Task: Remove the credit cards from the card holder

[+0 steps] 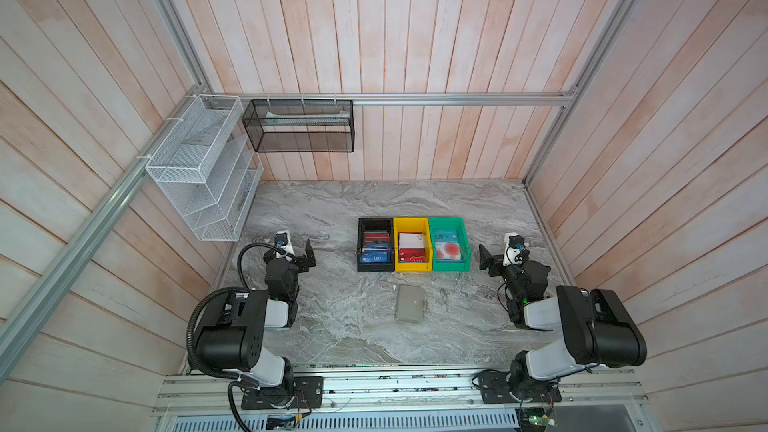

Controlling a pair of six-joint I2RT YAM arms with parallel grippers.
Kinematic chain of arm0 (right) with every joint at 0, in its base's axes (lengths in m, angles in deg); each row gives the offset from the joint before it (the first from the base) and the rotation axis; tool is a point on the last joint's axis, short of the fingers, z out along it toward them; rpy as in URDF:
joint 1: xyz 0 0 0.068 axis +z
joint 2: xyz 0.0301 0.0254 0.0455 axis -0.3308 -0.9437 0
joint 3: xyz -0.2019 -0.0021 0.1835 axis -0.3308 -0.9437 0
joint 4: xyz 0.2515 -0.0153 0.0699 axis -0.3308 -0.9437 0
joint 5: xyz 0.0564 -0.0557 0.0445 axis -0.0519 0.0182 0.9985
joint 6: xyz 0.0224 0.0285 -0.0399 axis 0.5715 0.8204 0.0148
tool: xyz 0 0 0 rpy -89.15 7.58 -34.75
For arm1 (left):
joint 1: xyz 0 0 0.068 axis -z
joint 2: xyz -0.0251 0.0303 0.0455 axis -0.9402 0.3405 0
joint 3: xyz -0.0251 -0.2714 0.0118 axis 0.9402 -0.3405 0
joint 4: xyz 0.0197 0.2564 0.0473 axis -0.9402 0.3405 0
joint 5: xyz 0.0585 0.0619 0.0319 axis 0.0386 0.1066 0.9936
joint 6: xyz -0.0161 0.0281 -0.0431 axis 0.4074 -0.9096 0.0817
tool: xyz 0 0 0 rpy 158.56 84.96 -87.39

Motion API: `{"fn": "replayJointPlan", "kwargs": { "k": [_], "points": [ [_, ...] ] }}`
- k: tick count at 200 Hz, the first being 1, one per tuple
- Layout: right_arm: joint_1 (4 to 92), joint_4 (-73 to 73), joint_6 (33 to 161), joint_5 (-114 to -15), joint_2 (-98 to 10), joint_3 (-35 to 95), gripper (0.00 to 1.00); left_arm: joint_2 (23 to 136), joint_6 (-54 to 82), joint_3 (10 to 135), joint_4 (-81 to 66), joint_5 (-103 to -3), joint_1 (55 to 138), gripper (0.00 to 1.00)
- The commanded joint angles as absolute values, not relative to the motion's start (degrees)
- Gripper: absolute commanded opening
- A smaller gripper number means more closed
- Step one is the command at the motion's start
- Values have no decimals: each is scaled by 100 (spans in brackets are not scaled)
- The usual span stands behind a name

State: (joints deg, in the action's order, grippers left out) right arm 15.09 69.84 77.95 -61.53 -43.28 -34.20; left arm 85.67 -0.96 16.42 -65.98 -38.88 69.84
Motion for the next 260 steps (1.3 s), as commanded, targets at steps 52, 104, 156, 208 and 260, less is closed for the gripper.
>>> {"fn": "replayJointPlan", "kwargs": {
  "k": [52, 104, 156, 208, 260],
  "points": [
    [1486, 6966, 7836, -6204, -4259, -3345, 98, 8580, -65, 1667, -6754, -3822, 6992, 100],
    [1499, 5936, 7925, -6378, -3600, -3012, 98, 7773, -125, 1943, -5658, -3883, 7009, 100],
    [1771, 3610, 8315, -6354, -1759, -2424, 92, 5922, 572, 2146, -4059, -4382, 7107, 100],
    [4177, 1118, 8464, -7205, -1048, -1649, 86, 5068, 1899, 2445, -1639, -4701, 8089, 100],
    [5761, 805, 9753, -6362, -1530, -2056, 69, 4972, 3556, 1807, -1119, -4662, 9509, 100]
  ]
}}
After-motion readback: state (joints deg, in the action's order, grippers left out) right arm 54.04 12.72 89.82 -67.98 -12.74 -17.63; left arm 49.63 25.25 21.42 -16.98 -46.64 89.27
